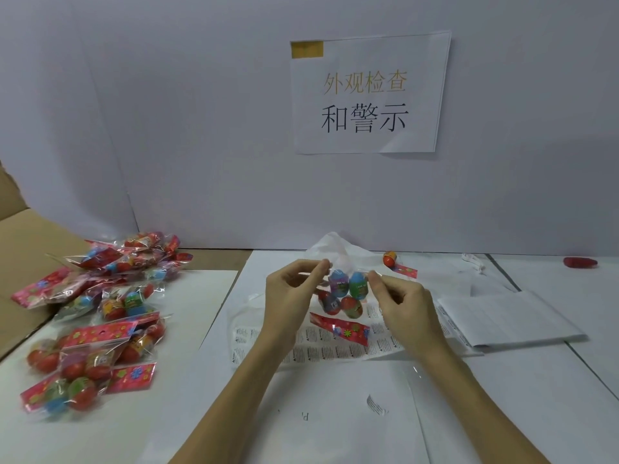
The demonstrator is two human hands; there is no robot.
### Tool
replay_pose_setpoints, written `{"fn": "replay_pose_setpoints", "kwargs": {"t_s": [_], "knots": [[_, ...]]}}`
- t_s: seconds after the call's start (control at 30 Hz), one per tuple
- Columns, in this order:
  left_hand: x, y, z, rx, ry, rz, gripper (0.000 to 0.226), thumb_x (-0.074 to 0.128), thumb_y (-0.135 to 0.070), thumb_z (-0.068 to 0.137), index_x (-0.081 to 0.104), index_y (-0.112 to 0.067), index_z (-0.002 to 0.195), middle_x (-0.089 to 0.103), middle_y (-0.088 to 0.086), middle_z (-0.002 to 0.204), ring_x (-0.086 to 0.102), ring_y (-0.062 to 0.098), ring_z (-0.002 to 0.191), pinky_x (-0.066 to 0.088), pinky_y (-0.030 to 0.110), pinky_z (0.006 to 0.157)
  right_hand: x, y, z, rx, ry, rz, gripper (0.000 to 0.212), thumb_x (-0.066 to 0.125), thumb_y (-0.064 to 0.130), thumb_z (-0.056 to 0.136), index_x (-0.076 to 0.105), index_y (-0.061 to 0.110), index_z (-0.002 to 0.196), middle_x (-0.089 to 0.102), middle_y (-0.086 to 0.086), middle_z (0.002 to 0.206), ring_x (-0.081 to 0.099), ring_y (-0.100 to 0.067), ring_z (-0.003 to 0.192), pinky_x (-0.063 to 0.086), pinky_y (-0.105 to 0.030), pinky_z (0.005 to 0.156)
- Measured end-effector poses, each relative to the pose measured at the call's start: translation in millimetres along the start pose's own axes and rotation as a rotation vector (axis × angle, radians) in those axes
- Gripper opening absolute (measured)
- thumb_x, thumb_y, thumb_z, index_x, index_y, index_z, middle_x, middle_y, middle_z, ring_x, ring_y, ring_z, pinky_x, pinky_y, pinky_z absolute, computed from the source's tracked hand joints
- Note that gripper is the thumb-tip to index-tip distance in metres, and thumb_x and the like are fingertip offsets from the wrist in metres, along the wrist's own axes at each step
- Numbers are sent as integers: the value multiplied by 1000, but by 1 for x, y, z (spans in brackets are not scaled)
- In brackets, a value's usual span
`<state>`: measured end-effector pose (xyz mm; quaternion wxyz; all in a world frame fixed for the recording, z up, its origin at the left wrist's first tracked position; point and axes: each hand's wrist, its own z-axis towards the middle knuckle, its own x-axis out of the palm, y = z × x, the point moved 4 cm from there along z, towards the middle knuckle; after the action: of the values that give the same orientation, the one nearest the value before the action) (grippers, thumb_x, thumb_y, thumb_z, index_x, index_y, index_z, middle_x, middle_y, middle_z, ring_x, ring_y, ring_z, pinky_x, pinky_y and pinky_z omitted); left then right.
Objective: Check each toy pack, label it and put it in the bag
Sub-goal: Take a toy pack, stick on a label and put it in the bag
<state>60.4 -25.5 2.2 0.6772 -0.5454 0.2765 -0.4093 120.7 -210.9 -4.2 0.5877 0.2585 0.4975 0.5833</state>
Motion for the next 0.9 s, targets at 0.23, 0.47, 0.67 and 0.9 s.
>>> {"fn": "replay_pose_setpoints", "kwargs": {"t_s": [0.23, 0.47, 0.67, 0.9], "knots": [[4, -4, 2, 167, 309, 22, 18, 86, -36, 82, 85, -27, 97, 56, -20, 144, 50, 4, 137, 53, 25, 100, 0, 5, 6, 110, 128, 523, 52, 41, 51, 104, 71, 15, 126, 79, -15, 106, 77, -32, 98, 63, -38, 86], [10, -11, -2, 113, 246, -37, 47, 83, -59, 76, 76, -37, 117, 42, -30, 154, 48, -13, 132, 50, 10, 92, -8, -1, 7, 122, 78, 362, 51, 76, 35, 89, 56, 38, 136, 74, 5, 120, 74, -9, 102, 58, -34, 87], [2, 3, 3, -104, 167, -65, 51, 72, -58, 81, 69, -35, 126, 76, -10, 114, 71, 13, 111, 59, 27, 88, 6, -1, 5, 169, 320, 409, 28, 68, 31, 93, 74, 23, 119, 76, -7, 115, 69, -20, 103, 51, -30, 80], [-1, 8, 6, -140, 88, -172, 35, 80, -39, 82, 73, -16, 106, 75, 3, 97, 71, 20, 91, 58, 26, 74, 5, 4, 2, 238, 207, 414, 35, 54, 48, 99, 82, 30, 111, 80, -1, 107, 74, -21, 103, 61, -26, 80]]}}
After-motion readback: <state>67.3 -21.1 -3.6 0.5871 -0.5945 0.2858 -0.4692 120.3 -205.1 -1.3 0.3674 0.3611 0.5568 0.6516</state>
